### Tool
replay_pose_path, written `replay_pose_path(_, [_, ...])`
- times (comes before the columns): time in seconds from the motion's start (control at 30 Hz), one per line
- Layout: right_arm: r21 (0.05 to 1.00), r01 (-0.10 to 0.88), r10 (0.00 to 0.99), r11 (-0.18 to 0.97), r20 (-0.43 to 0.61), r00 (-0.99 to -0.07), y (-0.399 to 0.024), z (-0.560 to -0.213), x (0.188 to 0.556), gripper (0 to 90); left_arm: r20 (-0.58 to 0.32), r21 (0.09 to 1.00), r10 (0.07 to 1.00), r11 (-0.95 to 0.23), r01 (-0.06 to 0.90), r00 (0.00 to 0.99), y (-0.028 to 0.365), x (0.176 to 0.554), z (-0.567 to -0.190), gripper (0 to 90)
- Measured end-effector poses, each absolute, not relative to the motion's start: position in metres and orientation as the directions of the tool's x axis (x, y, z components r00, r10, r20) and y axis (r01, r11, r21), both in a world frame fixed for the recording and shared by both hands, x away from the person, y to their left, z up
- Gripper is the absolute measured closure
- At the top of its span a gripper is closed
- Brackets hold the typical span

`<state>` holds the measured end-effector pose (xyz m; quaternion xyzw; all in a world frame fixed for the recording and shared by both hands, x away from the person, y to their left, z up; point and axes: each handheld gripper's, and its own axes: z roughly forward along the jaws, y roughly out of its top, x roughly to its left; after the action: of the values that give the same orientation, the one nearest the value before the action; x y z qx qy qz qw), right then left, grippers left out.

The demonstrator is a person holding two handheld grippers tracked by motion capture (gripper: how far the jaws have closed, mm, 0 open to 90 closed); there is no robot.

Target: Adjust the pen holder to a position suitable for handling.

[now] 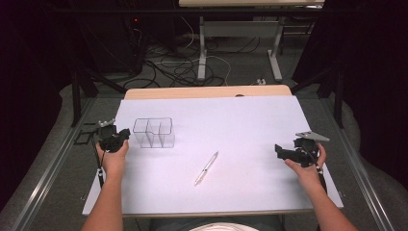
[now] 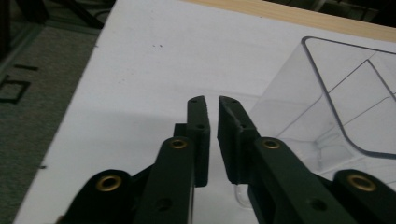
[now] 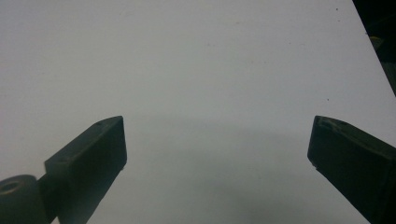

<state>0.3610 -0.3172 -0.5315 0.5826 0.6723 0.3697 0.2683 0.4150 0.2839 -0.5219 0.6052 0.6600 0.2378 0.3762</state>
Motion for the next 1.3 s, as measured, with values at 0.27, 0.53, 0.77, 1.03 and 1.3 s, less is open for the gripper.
replay_pose_path(0.27, [0.803,0.593,0.980,0.050,0.076,-0.185,-0.314,-0.533,0.362,5.1,-0.216,0.738,0.975,0.134,0.661,0.043,0.280,0.420,-0.528,90.0])
replay_pose_path(0.53, [0.797,0.600,0.976,0.070,0.069,-0.205,-0.312,-0.535,0.363,5.7,-0.204,0.749,0.974,0.088,0.656,0.103,0.271,0.428,-0.530,90.0])
replay_pose_path(0.77, [0.794,0.604,0.974,0.072,0.074,-0.212,-0.311,-0.536,0.364,6.0,-0.226,0.759,0.964,0.086,0.646,0.137,0.275,0.431,-0.531,90.0])
replay_pose_path(1.03, [0.790,0.608,0.971,0.083,0.073,-0.227,-0.309,-0.537,0.366,6.2,-0.268,0.743,0.950,0.098,0.663,0.160,0.265,0.433,-0.531,90.0])
replay_pose_path(1.3, [0.779,0.621,0.970,0.088,0.075,-0.231,-0.307,-0.539,0.366,6.6,-0.267,0.754,0.940,0.068,0.653,0.210,0.237,0.436,-0.526,90.0])
